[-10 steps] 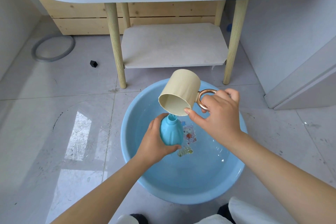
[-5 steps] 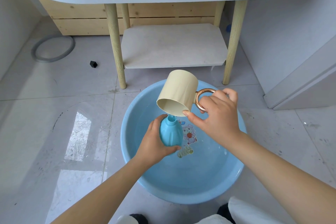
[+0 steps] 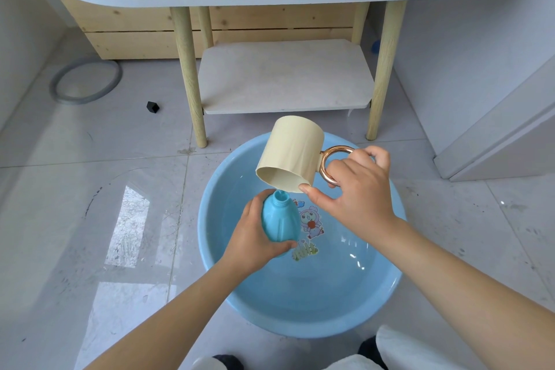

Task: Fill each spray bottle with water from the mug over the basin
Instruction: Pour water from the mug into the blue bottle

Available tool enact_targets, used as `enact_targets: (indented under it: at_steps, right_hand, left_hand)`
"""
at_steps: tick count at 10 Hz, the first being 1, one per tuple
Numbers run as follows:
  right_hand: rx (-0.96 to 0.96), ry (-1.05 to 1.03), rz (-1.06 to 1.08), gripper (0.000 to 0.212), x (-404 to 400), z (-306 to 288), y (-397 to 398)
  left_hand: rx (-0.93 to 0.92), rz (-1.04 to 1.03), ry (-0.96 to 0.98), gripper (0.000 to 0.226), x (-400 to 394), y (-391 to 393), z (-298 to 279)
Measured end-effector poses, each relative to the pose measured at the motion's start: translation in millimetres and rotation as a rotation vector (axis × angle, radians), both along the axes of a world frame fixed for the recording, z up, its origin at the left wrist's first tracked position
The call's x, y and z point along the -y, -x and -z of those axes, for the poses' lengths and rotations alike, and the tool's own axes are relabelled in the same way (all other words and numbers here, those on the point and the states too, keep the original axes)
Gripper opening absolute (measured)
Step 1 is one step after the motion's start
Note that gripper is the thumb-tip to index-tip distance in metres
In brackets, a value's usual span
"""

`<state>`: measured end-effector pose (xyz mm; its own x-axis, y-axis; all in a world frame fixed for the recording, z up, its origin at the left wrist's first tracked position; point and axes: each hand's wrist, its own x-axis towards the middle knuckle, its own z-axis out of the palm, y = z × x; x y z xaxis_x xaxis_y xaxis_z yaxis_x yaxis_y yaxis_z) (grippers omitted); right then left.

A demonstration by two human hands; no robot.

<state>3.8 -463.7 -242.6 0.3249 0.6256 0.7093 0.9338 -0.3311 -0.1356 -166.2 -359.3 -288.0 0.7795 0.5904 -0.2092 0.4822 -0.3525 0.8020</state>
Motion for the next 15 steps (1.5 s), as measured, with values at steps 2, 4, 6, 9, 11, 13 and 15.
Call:
enact_targets:
  at_steps: [2, 4, 6, 9, 11, 13, 15]
  right_hand:
    - [-0.132, 0.037, 0.035, 0.049, -0.1, -1.9, 3.7]
    - [-0.444, 0.121, 0.135, 0.052, 1.6, 3.3, 1.8]
    - [-0.437, 0.356, 0.295, 0.047, 14.0, 28.4, -17.7]
    - [-0.147, 0.813, 0.318, 0.047, 23.3, 59.3, -20.4]
    - [-0.101, 0.942, 0.274, 0.045, 23.8, 60.5, -17.0]
    - [-0.324, 0.954, 0.266, 0.047, 20.5, 60.4, -9.3]
    - [-0.697, 0.865, 0.347, 0.058, 17.3, 56.0, -13.2]
  left_hand:
    - [0.017, 0.000, 0.000, 0.094, -0.6, 0.2, 1.8]
    - [0.033, -0.014, 0.012, 0.095, -1.8, 2.1, 3.9]
    - [0.045, -0.061, 0.024, 0.103, -4.0, 5.4, 7.6]
    - [0.006, -0.127, 0.037, 0.088, -6.2, 7.7, 8.7]
    - [0.002, -0.144, 0.103, 0.084, -6.6, 10.1, 7.9]
    - [0.010, -0.156, 0.123, 0.084, -3.7, 8.6, 6.4]
    - [0.037, -0.162, 0.129, 0.085, -2.3, 8.8, 5.3]
